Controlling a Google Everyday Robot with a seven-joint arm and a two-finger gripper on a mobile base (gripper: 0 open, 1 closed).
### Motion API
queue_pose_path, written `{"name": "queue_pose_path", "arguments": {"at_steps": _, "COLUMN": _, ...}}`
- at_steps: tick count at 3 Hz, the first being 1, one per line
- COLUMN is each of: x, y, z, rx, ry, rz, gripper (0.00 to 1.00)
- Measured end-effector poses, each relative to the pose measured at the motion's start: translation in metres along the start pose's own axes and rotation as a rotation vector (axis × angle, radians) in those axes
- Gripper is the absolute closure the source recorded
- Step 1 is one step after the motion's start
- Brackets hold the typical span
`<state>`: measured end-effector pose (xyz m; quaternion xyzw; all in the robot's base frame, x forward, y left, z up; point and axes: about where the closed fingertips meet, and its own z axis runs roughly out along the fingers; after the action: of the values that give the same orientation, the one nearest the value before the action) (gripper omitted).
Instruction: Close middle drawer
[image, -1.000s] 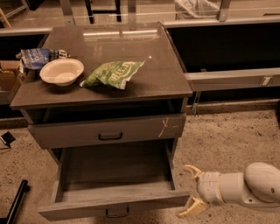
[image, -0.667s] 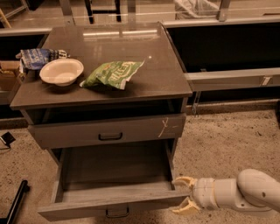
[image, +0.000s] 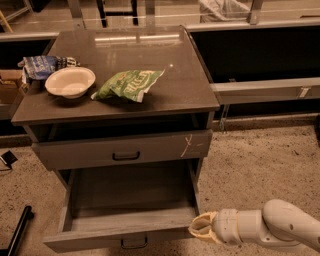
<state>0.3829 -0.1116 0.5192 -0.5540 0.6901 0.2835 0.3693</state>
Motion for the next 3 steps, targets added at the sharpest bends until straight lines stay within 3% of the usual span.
{"name": "queue_pose_path", "arguments": {"at_steps": 1, "x": 0.001, "y": 0.003, "z": 0.009, "rx": -0.005, "ry": 0.004, "rz": -0.005, "gripper": 1.0}}
{"name": "queue_pose_path", "arguments": {"at_steps": 2, "x": 0.01, "y": 0.019, "z": 0.048, "rx": -0.018, "ry": 0.001, "rz": -0.038, "gripper": 1.0}}
{"name": "queue_pose_path", "arguments": {"at_steps": 3, "x": 0.029, "y": 0.026, "z": 0.083, "rx": 0.038, "ry": -0.019, "rz": -0.069, "gripper": 1.0}}
